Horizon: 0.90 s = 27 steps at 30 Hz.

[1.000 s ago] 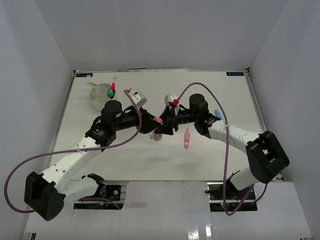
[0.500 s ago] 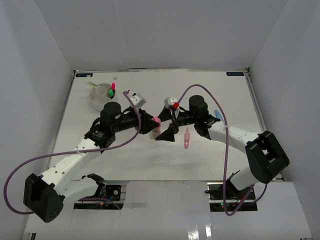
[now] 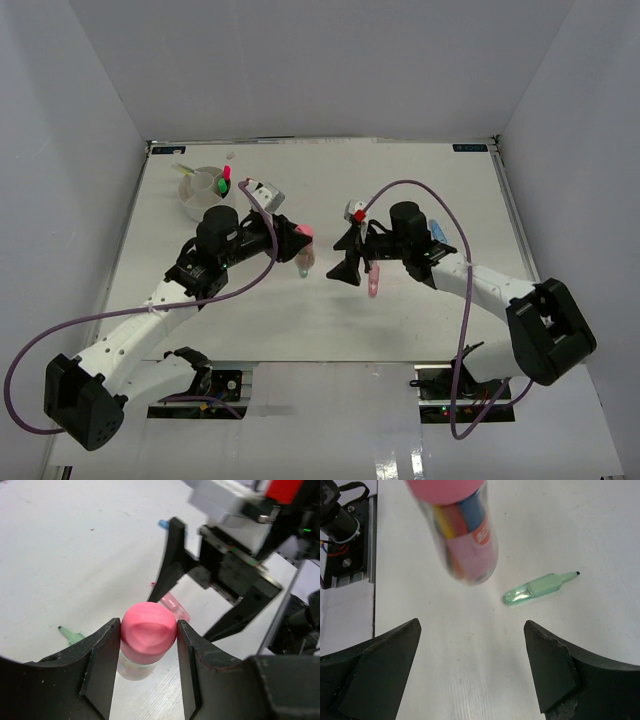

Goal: Sort the stationery into containers
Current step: Place the stationery in the storage box.

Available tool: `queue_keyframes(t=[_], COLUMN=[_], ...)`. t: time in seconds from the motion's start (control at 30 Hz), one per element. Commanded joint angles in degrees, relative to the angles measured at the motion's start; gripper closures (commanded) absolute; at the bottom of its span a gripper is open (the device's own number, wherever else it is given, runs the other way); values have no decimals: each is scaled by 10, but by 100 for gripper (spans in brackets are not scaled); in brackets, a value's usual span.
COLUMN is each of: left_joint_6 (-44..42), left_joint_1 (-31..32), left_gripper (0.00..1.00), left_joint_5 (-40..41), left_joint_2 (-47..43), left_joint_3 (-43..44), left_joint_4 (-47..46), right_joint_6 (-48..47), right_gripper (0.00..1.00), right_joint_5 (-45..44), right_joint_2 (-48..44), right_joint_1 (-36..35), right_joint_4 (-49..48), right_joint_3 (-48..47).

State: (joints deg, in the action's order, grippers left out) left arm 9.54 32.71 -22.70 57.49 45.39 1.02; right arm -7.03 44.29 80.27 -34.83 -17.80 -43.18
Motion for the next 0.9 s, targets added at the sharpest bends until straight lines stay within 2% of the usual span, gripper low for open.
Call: queue_keyframes(t=[0.0,0.1,0.13,0.23,0.33,0.43,0.6,0.87], left_joint_6=[5,2,-1,-14,-50,-78,-43,18], left_joint_1=[-7,-9,-11,-14,-20,-45,-155,-272], left_gripper=[100,100,100,100,100,100,100,100], left_joint_5=[118,198,255,361,444,490,468,384], left_joint_2=[-19,-19,-20,-19,-11,7,61,121], left_joint_3=[28,46,50,65,76,85,117,147], left_joint_4=[7,13,10,-6,-56,-100,-116,-170], right_joint_6=[-17,-12,-7,3,23,39,50,56], right_gripper=[10,10,10,10,10,10,10,10], right_joint_5=[-52,-67,-70,-88,-129,-159,-164,-139], right_joint_2=[-69,-119,-131,-176,-212,-230,-234,-233], right_joint_1=[2,1,1,1,1,2,1,2], right_joint_4=[33,32,33,18,-15,-51,-77,-89], right_joint_3=[23,60,75,101,141,165,181,185])
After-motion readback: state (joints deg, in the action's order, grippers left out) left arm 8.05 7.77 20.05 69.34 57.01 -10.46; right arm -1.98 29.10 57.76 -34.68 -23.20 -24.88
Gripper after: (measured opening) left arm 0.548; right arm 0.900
